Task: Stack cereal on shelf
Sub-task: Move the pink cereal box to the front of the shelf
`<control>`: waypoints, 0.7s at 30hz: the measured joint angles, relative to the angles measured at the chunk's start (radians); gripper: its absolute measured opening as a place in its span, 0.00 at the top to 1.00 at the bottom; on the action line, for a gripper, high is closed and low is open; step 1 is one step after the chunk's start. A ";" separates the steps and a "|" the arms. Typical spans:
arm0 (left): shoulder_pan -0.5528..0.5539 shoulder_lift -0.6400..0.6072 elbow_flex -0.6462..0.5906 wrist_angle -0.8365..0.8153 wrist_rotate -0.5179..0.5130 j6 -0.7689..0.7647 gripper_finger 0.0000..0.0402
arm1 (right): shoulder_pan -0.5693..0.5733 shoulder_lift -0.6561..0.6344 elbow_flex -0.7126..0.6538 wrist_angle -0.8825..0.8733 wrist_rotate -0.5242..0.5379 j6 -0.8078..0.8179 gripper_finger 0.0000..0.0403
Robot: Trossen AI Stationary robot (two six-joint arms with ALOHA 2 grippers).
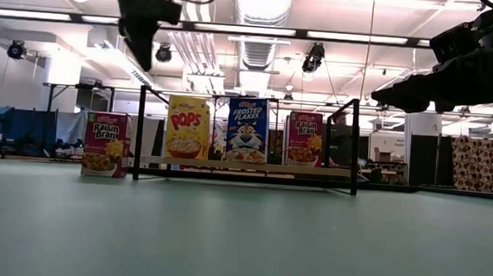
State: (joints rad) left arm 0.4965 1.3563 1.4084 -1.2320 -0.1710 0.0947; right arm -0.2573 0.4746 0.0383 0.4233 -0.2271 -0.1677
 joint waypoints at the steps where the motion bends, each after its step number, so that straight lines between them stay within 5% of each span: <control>1: 0.000 0.000 -0.011 -0.014 -0.012 -0.010 0.37 | 0.000 0.000 0.000 0.000 0.000 0.000 0.10; 21: 0.051 0.000 -0.195 -0.030 -0.153 0.081 0.39 | 0.000 0.000 0.000 0.000 0.000 0.000 0.10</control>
State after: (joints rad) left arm 0.5471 1.3560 1.2134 -1.2620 -0.3240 0.1757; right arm -0.2573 0.4747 0.0380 0.4232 -0.2268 -0.1677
